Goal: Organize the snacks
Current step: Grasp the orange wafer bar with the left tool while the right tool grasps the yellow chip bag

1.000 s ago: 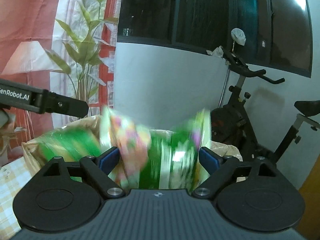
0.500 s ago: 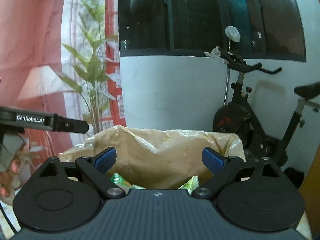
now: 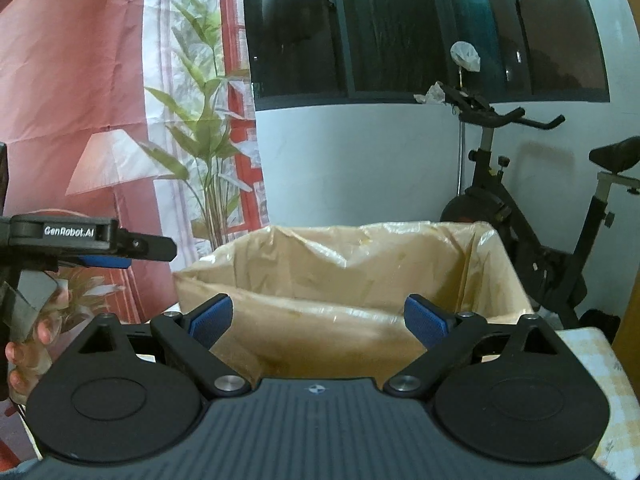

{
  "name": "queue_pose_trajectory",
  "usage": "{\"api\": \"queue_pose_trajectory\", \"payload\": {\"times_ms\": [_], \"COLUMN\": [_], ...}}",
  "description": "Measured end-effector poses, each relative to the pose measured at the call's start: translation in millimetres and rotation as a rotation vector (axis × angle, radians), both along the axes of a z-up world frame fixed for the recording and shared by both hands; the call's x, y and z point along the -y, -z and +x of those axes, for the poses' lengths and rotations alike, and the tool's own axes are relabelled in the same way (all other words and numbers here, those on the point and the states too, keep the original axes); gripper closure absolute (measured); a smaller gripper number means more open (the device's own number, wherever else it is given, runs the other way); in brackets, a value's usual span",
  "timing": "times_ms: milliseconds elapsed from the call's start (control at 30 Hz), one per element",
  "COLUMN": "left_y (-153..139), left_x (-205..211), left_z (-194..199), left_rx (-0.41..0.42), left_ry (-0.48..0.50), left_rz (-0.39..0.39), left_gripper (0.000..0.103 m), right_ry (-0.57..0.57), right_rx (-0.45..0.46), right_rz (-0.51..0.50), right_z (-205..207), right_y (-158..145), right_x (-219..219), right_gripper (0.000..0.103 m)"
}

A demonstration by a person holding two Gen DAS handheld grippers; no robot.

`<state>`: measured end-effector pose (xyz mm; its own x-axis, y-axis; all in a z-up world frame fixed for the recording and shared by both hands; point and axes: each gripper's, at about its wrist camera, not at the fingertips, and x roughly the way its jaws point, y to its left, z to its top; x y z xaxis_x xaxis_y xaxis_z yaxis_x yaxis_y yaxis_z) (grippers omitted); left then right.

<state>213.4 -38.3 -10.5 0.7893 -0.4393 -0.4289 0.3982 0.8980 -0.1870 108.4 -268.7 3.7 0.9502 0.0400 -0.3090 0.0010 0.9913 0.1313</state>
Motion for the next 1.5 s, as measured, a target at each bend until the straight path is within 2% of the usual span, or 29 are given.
{"api": "queue_pose_trajectory", "payload": {"times_ms": [233, 500, 633, 900, 1033, 1233, 1500], "left_y": [25.9, 47.4, 61.3, 94.0, 105.3, 122.5, 137.3], "left_x": [-29.7, -33.3, -30.7, -27.2, -24.5, -21.6, -7.2], "left_z": [-17.8, -25.9, -31.1, -35.7, -39.0, -41.3, -41.4], "left_rx": [-0.018, -0.026, -0.036, -0.097, -0.107, -0.164, -0.195], "left_ry": [-0.082, -0.138, -0.125, -0.096, -0.070, -0.059, 0.039], "left_rz": [0.009, 0.046, 0.061, 0.102, 0.129, 0.146, 0.183], "left_gripper": [0.004, 0.006, 0.006, 0.014, 0.017, 0.018, 0.018], "right_ry": [-0.011, -0.021, 0.008, 0.037, 0.033, 0.017, 0.011], "right_rx": [-0.043, -0.150, -0.198, -0.300, -0.312, -0.346, -0.373], "right_rz": [0.010, -0.001, -0.006, 0.061, 0.123, 0.130, 0.193], "right_z": [-7.5, -8.0, -7.2, -0.5, 2.6, 4.6, 8.8], "right_y": [18.3, 51.4, 62.4, 86.3, 90.4, 95.8, 106.5], "right_x": [-5.5, -18.3, -16.8, -10.7, -6.0, -11.0, -7.9], "right_gripper": [0.008, 0.008, 0.010, 0.013, 0.013, 0.012, 0.012]}}
